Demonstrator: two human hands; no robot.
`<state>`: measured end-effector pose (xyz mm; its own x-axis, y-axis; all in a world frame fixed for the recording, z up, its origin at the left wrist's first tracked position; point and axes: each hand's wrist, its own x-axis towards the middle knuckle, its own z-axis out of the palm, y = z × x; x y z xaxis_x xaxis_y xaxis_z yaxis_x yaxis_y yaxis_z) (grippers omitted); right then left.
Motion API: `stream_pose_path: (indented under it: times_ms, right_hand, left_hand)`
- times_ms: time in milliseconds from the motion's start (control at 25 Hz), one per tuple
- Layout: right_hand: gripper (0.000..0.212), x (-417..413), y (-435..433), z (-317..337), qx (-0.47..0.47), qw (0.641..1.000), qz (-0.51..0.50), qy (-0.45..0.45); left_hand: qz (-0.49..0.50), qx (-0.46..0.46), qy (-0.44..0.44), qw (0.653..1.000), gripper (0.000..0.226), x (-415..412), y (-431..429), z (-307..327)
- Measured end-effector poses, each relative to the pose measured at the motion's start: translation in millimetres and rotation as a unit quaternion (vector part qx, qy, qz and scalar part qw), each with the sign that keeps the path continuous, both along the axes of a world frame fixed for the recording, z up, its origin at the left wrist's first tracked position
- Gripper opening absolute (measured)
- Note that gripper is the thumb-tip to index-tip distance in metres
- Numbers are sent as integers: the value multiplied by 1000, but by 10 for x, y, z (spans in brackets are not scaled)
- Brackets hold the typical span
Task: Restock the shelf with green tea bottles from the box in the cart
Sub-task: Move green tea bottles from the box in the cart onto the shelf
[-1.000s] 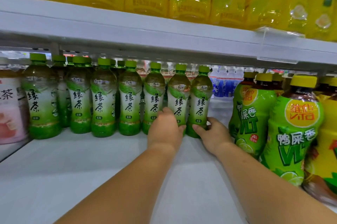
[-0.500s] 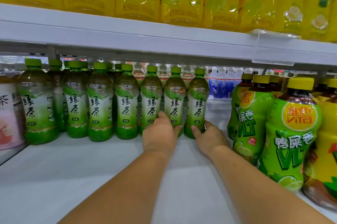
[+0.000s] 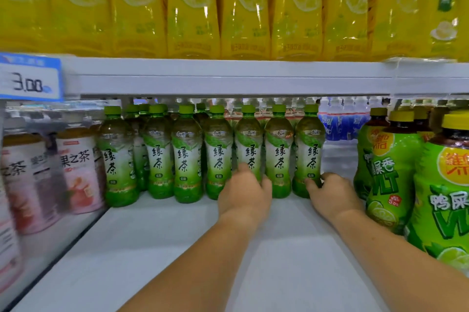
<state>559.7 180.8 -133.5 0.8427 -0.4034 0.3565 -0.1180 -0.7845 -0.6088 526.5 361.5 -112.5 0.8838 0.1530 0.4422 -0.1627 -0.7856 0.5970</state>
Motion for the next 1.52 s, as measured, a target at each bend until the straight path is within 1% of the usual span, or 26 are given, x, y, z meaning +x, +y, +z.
stream_pose_path:
  times_ms: [80,200,240,360,400,520,600,680,760,920,1200,1520]
  right_hand:
    - [34,-99,111,44,-7,1000,-12,-6]
    - [31,-266,331,183,26,1000,-2,-3]
    - [31,-294,406,214,29,1000,-3,-4]
    - [31,-344,810,252,61,998,20,-3]
    - [31,-339,977,238,77,996,34,-1]
    - [37,-343,1440,157,115,990,82,-7]
    - [43,-306,1537,105,132,985,102,-32]
    - [56,-267,1497,35,162,979,112,-56]
    - [63,-235,1446,-5,182,974,119,-69]
    - [60,-231,1420,-4,224,962,133,-79]
    - [62,-262,1410,11,240,958,140,-71]
    - [63,-286,1404,9,242,957,148,-65]
  left_hand:
    - [29,-7,17,999,32,-82,320,70]
    - [74,6,24,997,26,-161,902,162]
    - [93,4,21,995,27,-177,1089,164]
    - [137,-32,8,990,42,-152,1503,51]
    - [138,-46,11,989,41,-125,1568,0]
    - [122,-68,25,990,31,0,1628,-100]
    - [122,-79,14,989,36,124,1633,-109]
    - [134,-83,0,988,41,225,1650,-113]
    - [148,-95,-6,984,45,297,1684,-112]
    - [144,-102,-19,984,39,340,1752,-97]
    - [146,-92,-30,985,29,176,1790,-136]
    - [134,-102,-28,985,34,55,1788,-135]
